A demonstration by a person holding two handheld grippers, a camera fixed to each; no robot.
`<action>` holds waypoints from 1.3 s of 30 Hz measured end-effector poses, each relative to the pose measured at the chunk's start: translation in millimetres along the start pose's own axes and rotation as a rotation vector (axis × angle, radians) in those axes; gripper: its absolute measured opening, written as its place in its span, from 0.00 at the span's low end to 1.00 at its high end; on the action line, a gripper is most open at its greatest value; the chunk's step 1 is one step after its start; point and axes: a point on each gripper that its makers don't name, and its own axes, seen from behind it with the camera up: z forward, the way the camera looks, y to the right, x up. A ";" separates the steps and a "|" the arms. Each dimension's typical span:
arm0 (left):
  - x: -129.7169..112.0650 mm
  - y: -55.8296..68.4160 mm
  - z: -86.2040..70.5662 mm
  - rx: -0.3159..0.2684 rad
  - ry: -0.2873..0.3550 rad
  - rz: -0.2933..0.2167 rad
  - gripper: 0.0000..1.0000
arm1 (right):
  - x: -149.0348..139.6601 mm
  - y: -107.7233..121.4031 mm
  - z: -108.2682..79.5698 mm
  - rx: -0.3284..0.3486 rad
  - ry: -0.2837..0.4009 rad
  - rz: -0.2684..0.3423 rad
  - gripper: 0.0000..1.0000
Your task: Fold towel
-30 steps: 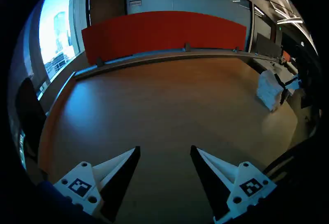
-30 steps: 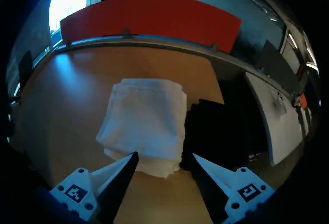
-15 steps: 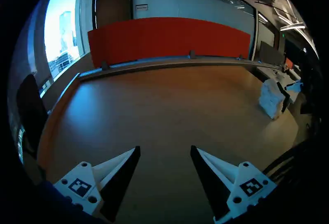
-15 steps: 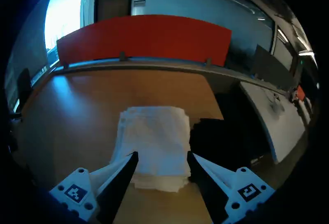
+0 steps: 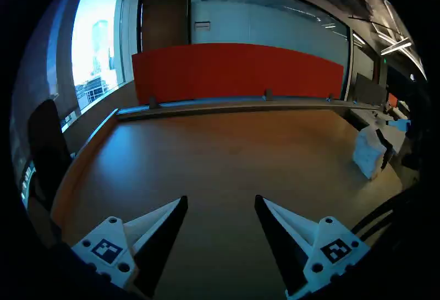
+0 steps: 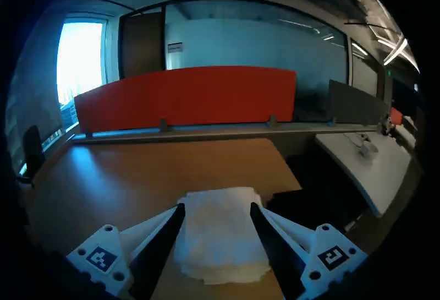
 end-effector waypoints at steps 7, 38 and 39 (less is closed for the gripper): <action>16.7 -6.3 1.0 0.010 0.051 -0.030 0.90 | 24.9 -8.9 -4.2 0.001 0.089 0.008 0.92; 127.9 -60.2 -6.2 0.081 0.345 -0.089 0.90 | 121.0 -94.2 -26.2 0.017 0.350 0.005 0.96; 129.4 -61.2 -6.3 0.081 0.350 -0.091 0.90 | 123.3 -99.6 -26.6 0.021 0.353 0.005 0.96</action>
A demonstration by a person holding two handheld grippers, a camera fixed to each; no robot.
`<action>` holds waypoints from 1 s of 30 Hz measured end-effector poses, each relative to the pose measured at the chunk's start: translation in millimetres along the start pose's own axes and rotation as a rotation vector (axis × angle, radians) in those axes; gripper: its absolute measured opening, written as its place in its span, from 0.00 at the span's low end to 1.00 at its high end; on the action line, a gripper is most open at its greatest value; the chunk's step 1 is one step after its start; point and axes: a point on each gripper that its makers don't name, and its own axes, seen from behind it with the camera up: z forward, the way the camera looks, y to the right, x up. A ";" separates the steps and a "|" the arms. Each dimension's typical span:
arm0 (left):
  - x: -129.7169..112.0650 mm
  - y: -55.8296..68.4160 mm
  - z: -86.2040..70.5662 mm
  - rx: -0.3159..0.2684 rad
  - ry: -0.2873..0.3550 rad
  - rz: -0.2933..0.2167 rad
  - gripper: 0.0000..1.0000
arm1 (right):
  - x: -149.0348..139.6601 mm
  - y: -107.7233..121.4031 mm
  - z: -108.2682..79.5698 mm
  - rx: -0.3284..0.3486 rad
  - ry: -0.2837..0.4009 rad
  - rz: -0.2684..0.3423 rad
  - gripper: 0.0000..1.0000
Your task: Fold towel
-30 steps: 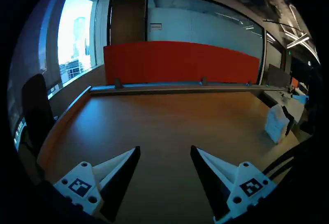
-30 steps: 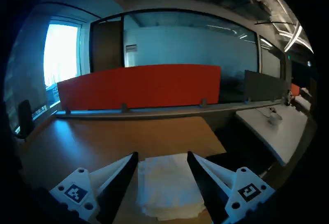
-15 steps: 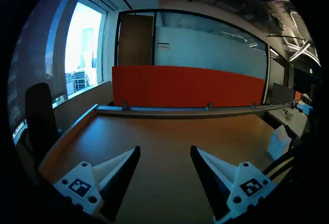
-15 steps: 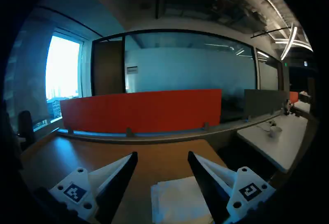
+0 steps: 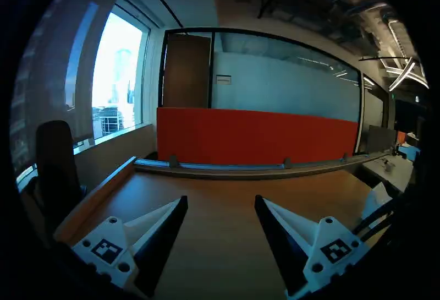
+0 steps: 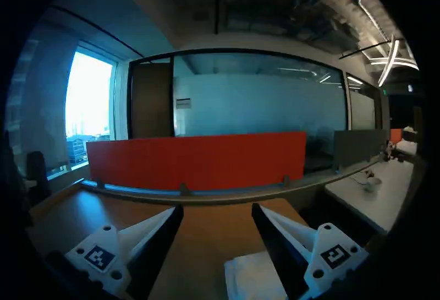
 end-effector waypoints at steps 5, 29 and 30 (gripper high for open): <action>6.7 -3.7 1.9 -0.003 0.022 -0.002 0.90 | 7.3 -29.9 3.0 0.021 0.013 -0.002 0.96; 31.1 -25.4 4.6 0.029 0.106 0.002 0.90 | 15.9 -114.2 16.3 0.066 0.033 -0.042 0.96; 30.5 -26.0 4.8 0.029 0.109 0.003 0.90 | 16.2 -115.4 16.5 0.066 0.034 -0.045 0.96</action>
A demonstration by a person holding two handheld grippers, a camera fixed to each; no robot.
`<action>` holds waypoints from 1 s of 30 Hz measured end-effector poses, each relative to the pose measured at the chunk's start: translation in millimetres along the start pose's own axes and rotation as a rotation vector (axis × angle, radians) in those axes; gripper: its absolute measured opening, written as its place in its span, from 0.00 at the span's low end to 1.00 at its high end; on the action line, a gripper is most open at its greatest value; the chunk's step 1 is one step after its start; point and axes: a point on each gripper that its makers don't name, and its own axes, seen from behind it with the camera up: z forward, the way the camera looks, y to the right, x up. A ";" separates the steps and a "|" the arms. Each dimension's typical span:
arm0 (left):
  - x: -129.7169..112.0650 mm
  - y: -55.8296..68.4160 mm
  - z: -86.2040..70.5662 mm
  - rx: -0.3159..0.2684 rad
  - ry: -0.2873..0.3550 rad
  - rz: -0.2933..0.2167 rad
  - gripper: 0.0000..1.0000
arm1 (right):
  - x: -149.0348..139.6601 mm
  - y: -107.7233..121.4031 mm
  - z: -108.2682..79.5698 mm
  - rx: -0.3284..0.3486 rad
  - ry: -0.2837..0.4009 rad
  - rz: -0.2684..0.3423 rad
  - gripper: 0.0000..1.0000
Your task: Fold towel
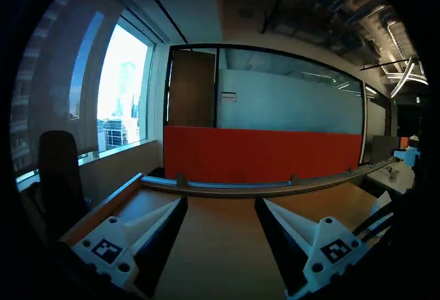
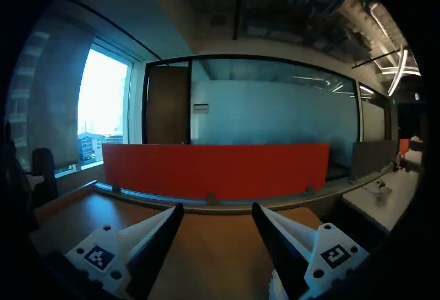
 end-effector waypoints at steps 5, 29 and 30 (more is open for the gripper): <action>-8.7 -1.7 1.2 -0.001 0.008 0.013 0.90 | -1.3 -6.8 0.0 -0.004 0.000 0.000 0.97; -111.3 -13.7 13.9 0.009 0.078 0.063 0.90 | -35.3 -45.0 -3.5 0.015 0.019 -0.011 0.99; -116.5 -13.7 14.5 0.010 0.078 0.062 0.90 | -38.8 -46.2 -2.8 0.016 0.017 -0.012 0.99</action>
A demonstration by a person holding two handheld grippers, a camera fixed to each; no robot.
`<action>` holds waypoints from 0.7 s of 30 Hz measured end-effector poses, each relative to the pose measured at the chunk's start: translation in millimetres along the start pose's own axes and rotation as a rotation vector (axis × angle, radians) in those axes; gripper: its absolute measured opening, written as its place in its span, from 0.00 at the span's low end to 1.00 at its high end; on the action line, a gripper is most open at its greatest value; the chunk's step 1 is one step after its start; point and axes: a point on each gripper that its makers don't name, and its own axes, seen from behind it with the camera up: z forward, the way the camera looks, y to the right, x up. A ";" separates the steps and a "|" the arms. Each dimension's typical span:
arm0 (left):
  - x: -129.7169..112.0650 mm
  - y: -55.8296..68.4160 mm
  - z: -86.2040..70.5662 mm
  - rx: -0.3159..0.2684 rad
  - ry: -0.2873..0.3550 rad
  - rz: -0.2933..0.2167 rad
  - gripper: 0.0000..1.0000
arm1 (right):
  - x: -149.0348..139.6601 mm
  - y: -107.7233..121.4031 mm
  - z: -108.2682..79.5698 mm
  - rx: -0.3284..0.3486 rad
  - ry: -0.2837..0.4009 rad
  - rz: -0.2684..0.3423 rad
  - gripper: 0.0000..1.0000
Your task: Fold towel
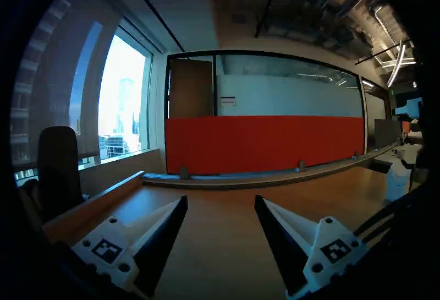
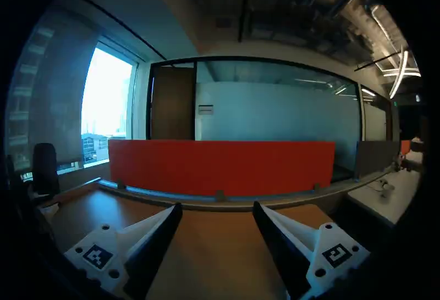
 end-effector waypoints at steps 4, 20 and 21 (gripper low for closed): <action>-19.3 3.0 1.3 0.001 0.000 -0.011 0.90 | -12.3 -5.2 4.6 0.007 -0.003 -0.006 1.00; -63.1 12.4 5.2 0.010 0.020 -0.026 0.90 | -28.9 -1.4 9.2 0.006 0.032 0.011 1.00; -64.9 13.1 4.8 0.011 0.020 -0.028 0.90 | -30.1 -0.5 8.8 0.006 0.032 0.012 0.99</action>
